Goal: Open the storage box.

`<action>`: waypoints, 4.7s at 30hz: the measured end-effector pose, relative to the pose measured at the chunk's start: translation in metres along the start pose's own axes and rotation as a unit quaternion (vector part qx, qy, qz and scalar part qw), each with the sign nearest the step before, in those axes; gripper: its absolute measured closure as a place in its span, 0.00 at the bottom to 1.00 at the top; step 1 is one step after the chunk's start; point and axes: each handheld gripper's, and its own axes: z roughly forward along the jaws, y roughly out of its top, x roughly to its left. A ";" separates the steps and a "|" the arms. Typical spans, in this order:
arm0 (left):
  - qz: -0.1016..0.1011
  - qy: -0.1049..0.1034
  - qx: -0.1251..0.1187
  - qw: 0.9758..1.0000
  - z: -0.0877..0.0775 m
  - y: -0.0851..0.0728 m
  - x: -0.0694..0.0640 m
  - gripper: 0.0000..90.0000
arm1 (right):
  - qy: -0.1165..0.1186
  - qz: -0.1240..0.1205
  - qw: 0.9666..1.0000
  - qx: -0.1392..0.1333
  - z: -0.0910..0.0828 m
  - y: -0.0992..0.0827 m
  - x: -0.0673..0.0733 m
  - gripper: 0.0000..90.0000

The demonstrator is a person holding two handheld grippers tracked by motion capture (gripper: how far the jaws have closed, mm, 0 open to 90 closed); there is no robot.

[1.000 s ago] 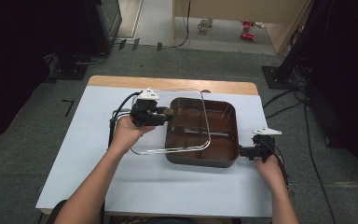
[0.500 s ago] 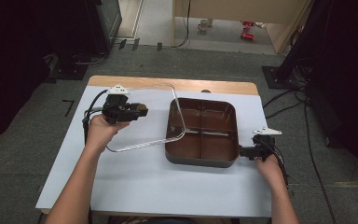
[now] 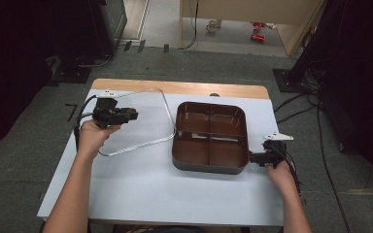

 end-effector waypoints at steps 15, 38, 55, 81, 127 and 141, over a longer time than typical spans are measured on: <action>-0.035 0.037 0.043 0.998 0.032 -0.028 0.028 0.65 | 0.000 0.000 1.000 0.000 0.000 0.000 0.000 0.00; -0.028 0.040 0.085 0.995 0.060 -0.040 0.027 0.65 | 0.000 0.000 1.000 0.000 0.000 0.000 0.000 0.00; -0.023 0.039 0.078 0.996 0.056 -0.035 0.021 0.49 | 0.000 -0.001 1.000 0.000 0.000 0.000 0.000 0.00; 0.020 -0.011 0.026 0.999 0.028 -0.021 -0.027 0.40 | 0.000 -0.001 1.000 0.000 0.000 0.000 0.000 0.00; 0.162 -0.094 0.110 0.976 0.053 -0.096 -0.122 0.27 | 0.000 -0.001 1.000 0.000 0.000 0.000 0.000 0.00; 0.170 -0.106 0.105 0.974 0.059 -0.104 -0.120 0.21 | 0.000 -0.001 1.000 0.000 0.000 0.000 0.000 0.00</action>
